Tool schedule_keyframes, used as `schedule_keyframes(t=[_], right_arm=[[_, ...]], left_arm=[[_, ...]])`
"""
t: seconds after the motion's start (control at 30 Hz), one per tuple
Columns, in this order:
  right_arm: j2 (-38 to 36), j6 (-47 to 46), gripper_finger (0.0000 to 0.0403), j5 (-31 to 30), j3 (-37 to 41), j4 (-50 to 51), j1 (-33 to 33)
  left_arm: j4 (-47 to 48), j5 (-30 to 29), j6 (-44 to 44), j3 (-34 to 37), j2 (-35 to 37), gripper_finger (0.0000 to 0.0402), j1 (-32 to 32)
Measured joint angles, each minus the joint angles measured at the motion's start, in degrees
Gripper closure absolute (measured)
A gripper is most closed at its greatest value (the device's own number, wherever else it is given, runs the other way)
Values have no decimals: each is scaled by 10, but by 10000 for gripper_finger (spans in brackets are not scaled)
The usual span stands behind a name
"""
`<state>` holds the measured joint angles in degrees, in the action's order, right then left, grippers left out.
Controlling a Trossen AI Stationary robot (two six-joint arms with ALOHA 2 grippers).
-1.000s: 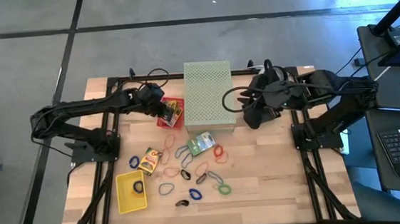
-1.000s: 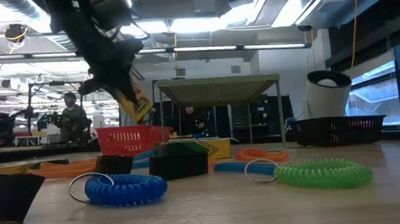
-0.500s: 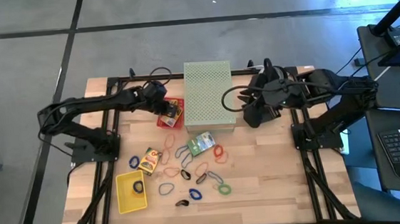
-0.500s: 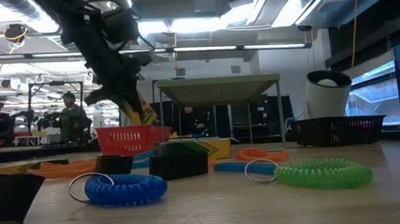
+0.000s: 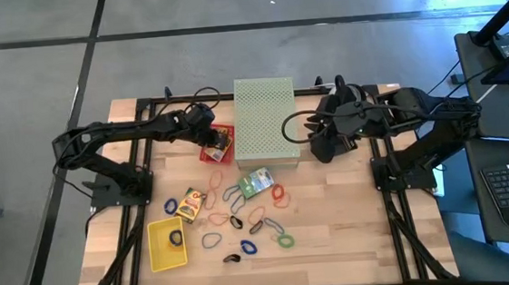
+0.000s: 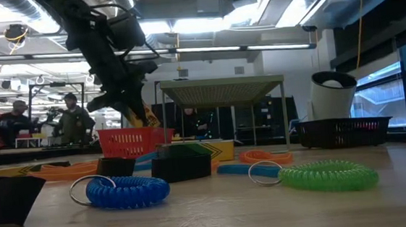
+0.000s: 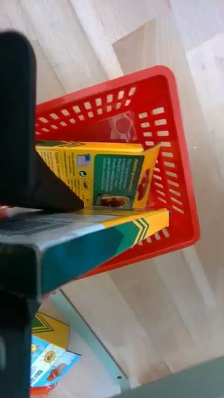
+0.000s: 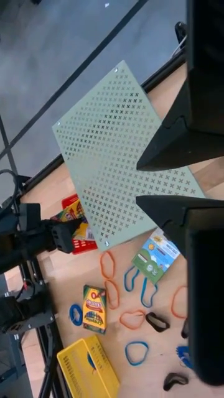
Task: Pick & Place Office Desk Supplies
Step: Put the crayola box into the orange bin, then put the orange spring rubber band into the yellow bin
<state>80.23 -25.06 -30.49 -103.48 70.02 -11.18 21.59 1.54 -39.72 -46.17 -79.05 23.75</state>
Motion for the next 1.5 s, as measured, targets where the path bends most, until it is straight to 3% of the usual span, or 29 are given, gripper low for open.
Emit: schedule_keyframes(t=[0.47,0.97,1.13,1.27,1.4,1.5], right_arm=[[0,1,328,7,0,9,0],[1,1,328,36,16,22,0],[3,3,328,118,107,-47,-6],[3,17,328,192,185,-121,-14],[3,30,328,285,264,-236,-18],[6,28,328,312,311,-306,-22]], left_arm=[[14,19,-7,-13,15,251,14],[181,40,103,-102,28,242,75],[190,40,133,-143,50,242,70],[170,44,191,-161,92,242,30],[119,35,236,-155,142,242,-36],[18,29,246,-119,178,243,-95]])
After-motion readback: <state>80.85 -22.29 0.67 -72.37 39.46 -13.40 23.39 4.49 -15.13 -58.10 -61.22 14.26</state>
